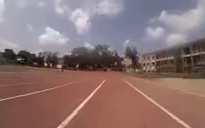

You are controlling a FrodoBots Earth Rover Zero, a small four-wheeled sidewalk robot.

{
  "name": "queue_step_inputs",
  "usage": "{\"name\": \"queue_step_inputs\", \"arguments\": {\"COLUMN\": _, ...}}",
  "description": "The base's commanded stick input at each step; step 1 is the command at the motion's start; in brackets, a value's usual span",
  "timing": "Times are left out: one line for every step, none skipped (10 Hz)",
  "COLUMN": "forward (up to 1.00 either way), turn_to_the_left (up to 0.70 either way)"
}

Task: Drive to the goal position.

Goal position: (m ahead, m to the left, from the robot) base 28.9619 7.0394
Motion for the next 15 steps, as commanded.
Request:
{"name": "queue_step_inputs", "arguments": {"forward": 0.7, "turn_to_the_left": -0.35}}
{"name": "queue_step_inputs", "arguments": {"forward": 0.7, "turn_to_the_left": -0.35}}
{"name": "queue_step_inputs", "arguments": {"forward": 0.7, "turn_to_the_left": -0.35}}
{"name": "queue_step_inputs", "arguments": {"forward": 0.7, "turn_to_the_left": -0.35}}
{"name": "queue_step_inputs", "arguments": {"forward": 0.7, "turn_to_the_left": -0.35}}
{"name": "queue_step_inputs", "arguments": {"forward": 0.7, "turn_to_the_left": -0.13}}
{"name": "queue_step_inputs", "arguments": {"forward": 0.7, "turn_to_the_left": 0.0}}
{"name": "queue_step_inputs", "arguments": {"forward": 0.7, "turn_to_the_left": 0.0}}
{"name": "queue_step_inputs", "arguments": {"forward": 0.7, "turn_to_the_left": 0.0}}
{"name": "queue_step_inputs", "arguments": {"forward": 0.7, "turn_to_the_left": 0.0}}
{"name": "queue_step_inputs", "arguments": {"forward": 0.7, "turn_to_the_left": 0.0}}
{"name": "queue_step_inputs", "arguments": {"forward": 0.7, "turn_to_the_left": 0.0}}
{"name": "queue_step_inputs", "arguments": {"forward": 0.7, "turn_to_the_left": 0.0}}
{"name": "queue_step_inputs", "arguments": {"forward": 0.7, "turn_to_the_left": 0.0}}
{"name": "queue_step_inputs", "arguments": {"forward": 0.7, "turn_to_the_left": 0.0}}
